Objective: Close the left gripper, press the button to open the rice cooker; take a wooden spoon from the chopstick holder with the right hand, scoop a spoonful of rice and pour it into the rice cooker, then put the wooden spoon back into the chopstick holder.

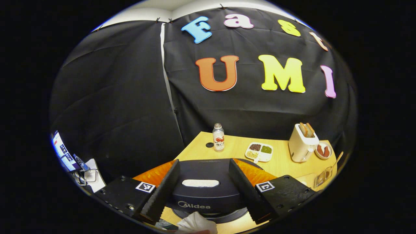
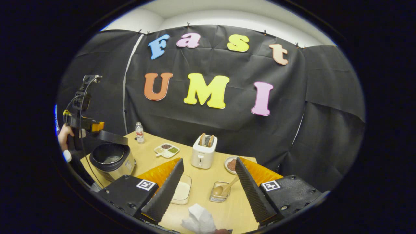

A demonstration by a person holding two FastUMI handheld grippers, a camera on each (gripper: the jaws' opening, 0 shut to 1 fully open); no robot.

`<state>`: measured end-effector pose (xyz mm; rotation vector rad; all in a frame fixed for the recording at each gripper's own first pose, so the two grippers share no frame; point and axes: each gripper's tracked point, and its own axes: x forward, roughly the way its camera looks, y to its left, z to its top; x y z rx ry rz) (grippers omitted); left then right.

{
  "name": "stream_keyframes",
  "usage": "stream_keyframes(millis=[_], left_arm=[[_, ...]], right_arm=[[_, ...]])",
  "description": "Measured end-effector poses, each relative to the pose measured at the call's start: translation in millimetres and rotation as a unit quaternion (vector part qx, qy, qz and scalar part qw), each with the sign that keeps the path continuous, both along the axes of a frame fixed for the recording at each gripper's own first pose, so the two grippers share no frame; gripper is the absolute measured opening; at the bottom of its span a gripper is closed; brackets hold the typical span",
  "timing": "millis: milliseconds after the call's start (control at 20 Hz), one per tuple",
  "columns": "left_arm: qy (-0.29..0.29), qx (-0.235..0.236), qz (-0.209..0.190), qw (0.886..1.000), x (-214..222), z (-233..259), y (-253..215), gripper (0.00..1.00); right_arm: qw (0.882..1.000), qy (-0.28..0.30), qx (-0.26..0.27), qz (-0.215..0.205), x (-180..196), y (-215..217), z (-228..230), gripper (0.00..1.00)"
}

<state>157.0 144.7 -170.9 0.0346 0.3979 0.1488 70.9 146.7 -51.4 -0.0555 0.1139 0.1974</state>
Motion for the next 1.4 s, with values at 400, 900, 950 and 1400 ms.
stream_keyframes(millis=[400,900,950,1400], left_arm=[[-0.039,-0.002,0.003,0.999,-49.5,-65.6,-12.7,0.96],[-0.041,-0.021,-0.002,0.999,-60.8,-92.3,-16.0,0.98],[-0.043,-0.021,-0.003,0.999,-61.3,-92.2,-15.0,0.97],[-0.062,-0.008,-0.010,0.998,-62.9,-100.8,-16.6,0.98]], right_arm=[[1.000,0.001,-0.026,0.010,-6.5,9.6,-16.8,1.00],[0.999,0.026,-0.040,0.011,-11.8,12.3,-34.7,1.00],[0.999,0.027,-0.039,0.010,-11.7,12.0,-35.3,1.00],[0.999,0.034,-0.038,0.004,-7.4,6.7,-37.7,1.00]])
